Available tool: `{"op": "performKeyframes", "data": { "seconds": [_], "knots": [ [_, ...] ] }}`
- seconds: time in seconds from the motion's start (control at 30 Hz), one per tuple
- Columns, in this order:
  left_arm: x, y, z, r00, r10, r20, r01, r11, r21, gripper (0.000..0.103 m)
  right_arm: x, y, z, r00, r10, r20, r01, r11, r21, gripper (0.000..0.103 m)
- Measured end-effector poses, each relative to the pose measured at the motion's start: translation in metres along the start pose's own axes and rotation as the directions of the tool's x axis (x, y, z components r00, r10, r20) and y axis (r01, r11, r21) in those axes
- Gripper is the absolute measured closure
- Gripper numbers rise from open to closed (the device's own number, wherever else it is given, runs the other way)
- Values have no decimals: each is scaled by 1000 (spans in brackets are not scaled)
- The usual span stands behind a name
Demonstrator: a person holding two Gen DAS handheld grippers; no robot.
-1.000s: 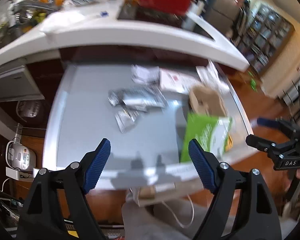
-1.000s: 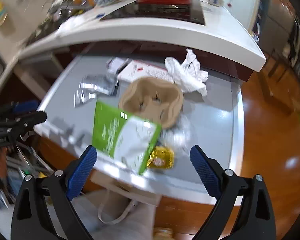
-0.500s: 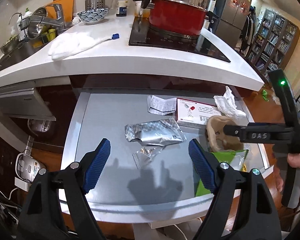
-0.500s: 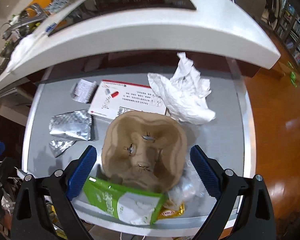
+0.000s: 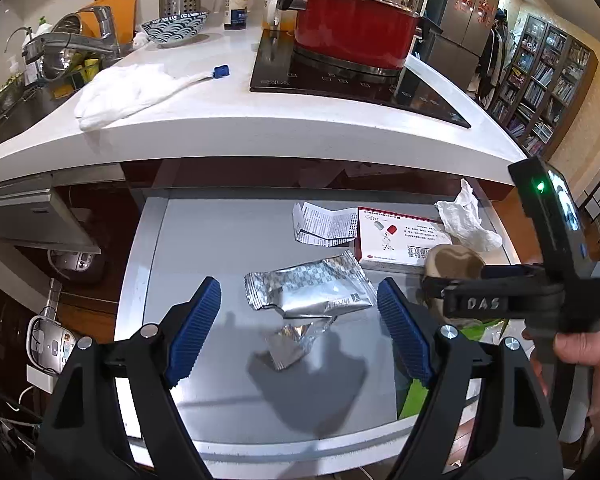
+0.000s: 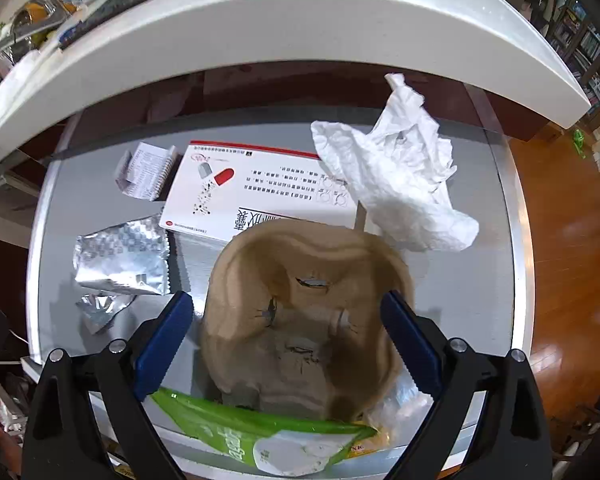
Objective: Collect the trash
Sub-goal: 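Move both tools back over the tray toward the foil packet and pulp carrier, then grasp the silver foil packet with left tool while right tool grasps the pulp carrier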
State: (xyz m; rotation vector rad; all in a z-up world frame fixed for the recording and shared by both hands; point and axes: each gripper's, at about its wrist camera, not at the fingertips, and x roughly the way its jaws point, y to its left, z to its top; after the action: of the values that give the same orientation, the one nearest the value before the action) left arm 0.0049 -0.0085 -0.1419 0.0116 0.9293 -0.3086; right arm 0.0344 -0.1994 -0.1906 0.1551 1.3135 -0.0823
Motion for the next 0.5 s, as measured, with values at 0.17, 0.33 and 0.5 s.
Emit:
{"op": "performKeyframes", "data": {
  "seconds": [0.17,0.33,0.5],
  "knots": [
    [12,1,4,1000,-6,-17,7,1000,21,22,11,2,1,999,-16,-28,16,1000,-1,9],
    [41,-3,3,996,-1,-84,7,998,64,22,14,-4,1,999,16,-40,-16,1000,2,21],
    [61,-12,-1,990,-5,-138,28,986,162,22,15,-4,2,999,33,-42,-34,999,-12,21]
  ]
}}
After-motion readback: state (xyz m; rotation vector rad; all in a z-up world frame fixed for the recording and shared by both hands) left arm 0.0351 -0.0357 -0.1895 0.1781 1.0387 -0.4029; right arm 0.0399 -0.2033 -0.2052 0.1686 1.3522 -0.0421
